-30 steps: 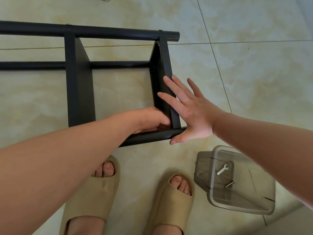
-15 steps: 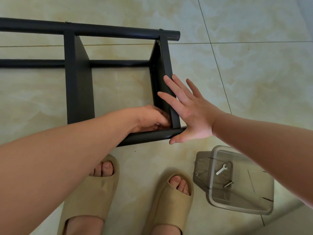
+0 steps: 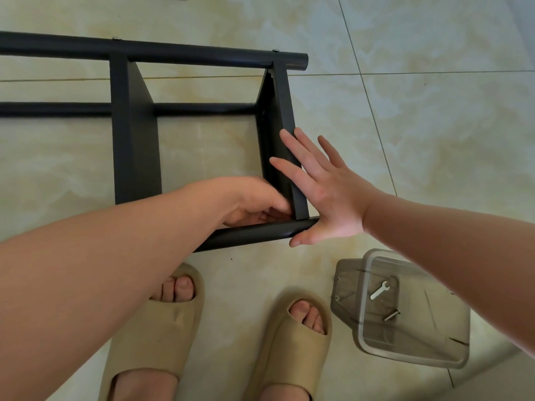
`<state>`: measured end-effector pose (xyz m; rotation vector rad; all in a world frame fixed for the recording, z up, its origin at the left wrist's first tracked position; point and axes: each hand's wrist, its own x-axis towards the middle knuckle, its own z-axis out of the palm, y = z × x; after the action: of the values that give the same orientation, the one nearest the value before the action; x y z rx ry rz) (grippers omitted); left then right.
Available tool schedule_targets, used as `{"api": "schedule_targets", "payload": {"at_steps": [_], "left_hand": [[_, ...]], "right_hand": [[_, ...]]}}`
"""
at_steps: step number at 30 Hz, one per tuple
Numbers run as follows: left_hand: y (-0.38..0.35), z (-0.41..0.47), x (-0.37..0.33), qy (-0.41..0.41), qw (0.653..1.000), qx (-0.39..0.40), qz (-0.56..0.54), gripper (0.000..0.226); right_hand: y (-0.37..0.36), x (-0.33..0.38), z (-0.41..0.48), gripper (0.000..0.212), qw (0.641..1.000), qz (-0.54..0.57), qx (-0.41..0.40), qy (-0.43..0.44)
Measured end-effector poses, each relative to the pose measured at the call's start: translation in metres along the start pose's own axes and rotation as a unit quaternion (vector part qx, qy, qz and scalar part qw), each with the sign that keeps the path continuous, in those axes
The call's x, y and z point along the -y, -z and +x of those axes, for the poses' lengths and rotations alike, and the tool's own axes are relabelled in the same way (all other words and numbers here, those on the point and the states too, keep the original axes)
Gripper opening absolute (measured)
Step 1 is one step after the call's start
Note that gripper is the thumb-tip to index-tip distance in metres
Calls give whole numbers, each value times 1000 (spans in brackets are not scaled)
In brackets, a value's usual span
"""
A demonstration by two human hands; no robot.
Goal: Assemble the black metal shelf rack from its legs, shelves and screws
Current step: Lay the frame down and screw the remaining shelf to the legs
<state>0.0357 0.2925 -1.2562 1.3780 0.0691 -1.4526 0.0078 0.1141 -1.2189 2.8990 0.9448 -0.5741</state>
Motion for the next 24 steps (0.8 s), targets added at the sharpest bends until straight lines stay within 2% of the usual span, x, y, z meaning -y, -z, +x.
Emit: {"api": "schedule_targets", "payload": {"at_steps": [3,11,20,24], "left_hand": [[0,1,1,-10,1000,-11,-10,17],[-2,3,8,-23,1000,-15,-15,21],[-3,5,11,-47,998,-36,18,12],[-1,6,12,-48,999,-16,-13,19]], "right_hand": [[0,0,0,132,1000,1,-2,-1],[0,0,0,132,1000,1,0,-3],[-3,-1,0,132,1000,4,-8,-2],[-3,-2,0,131,1000,3,-14,-1]]}}
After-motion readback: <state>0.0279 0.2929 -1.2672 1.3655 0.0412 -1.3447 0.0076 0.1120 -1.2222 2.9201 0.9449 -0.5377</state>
